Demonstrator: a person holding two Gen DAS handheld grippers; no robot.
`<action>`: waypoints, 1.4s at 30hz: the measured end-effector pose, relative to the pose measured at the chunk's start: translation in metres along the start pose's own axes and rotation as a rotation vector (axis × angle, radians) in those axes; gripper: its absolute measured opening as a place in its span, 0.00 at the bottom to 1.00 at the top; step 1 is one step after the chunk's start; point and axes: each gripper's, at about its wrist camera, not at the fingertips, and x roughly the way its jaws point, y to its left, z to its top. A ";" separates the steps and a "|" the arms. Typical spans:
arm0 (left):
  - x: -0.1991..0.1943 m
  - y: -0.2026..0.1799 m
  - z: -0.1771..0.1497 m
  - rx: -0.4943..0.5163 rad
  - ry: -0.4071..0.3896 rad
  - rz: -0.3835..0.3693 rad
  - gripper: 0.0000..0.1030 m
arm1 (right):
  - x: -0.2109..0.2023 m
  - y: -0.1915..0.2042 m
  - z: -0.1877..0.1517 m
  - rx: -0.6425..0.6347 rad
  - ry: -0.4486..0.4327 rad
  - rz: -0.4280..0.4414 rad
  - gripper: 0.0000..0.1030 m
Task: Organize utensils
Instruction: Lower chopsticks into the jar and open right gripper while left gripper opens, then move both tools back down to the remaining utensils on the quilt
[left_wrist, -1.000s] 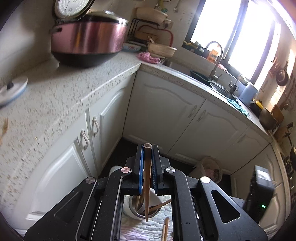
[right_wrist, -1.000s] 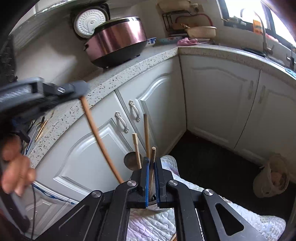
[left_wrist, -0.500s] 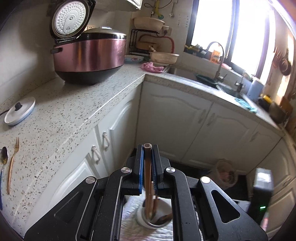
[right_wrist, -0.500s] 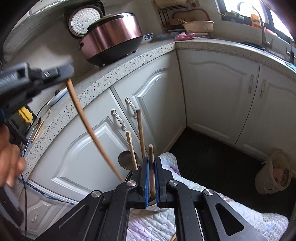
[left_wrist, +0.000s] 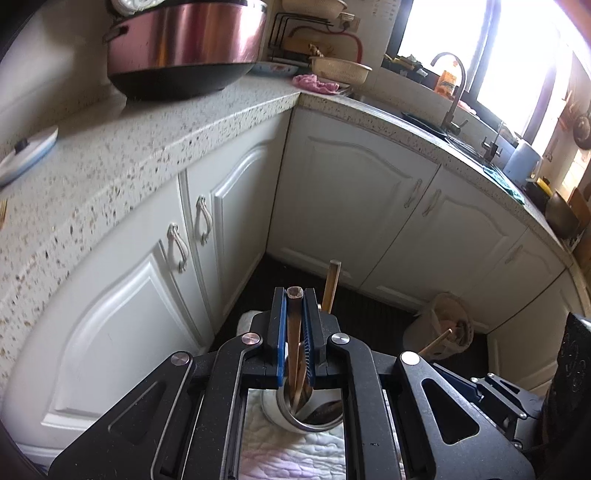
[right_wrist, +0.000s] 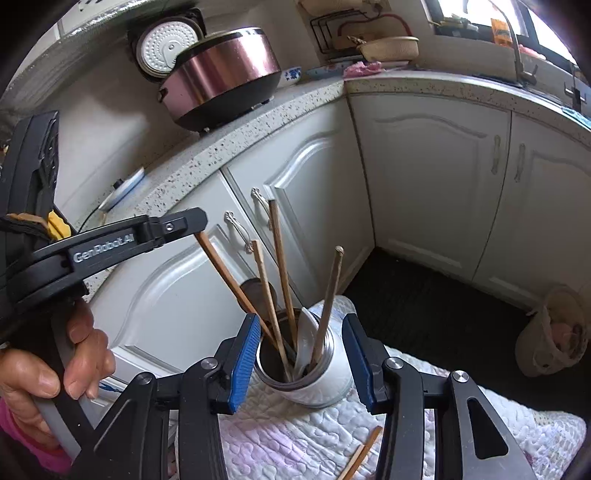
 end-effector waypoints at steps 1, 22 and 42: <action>-0.002 0.003 -0.001 -0.012 0.000 -0.005 0.07 | -0.003 0.000 -0.002 0.006 -0.007 0.009 0.43; -0.055 0.022 -0.050 -0.075 0.014 -0.050 0.38 | -0.055 -0.015 -0.083 0.014 -0.015 -0.146 0.64; -0.042 -0.044 -0.171 0.090 0.146 -0.034 0.38 | -0.080 -0.041 -0.174 0.099 0.090 -0.218 0.64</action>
